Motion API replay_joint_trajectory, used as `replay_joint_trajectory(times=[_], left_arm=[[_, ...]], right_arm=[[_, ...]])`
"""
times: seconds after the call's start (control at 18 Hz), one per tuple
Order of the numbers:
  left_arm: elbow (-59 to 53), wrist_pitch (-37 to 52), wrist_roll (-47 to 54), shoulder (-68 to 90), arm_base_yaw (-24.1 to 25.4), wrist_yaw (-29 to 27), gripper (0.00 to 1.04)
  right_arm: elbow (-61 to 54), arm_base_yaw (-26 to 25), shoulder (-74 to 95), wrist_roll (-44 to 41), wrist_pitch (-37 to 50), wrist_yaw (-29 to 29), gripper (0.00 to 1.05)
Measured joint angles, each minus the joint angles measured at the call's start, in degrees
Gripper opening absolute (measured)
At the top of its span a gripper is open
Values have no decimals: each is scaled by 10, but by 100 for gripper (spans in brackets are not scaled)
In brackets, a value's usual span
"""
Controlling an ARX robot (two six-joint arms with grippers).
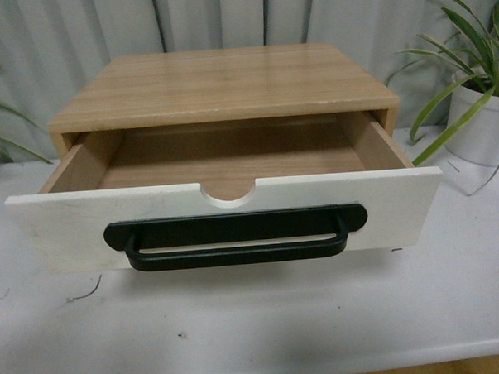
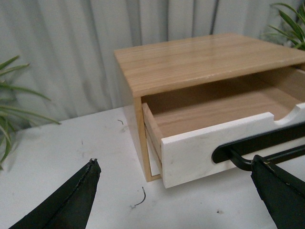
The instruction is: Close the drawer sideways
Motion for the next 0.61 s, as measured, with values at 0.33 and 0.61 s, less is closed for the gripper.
replay_joint_trajectory(times=[0.33, 0.61], left_arm=[[56, -2, 256, 176, -10, 105, 98], [107, -50, 409, 269, -17, 139, 98]], right_arm=[[69, 111, 128, -268, -95, -48, 98], [98, 140, 200, -372, -115, -56, 98]])
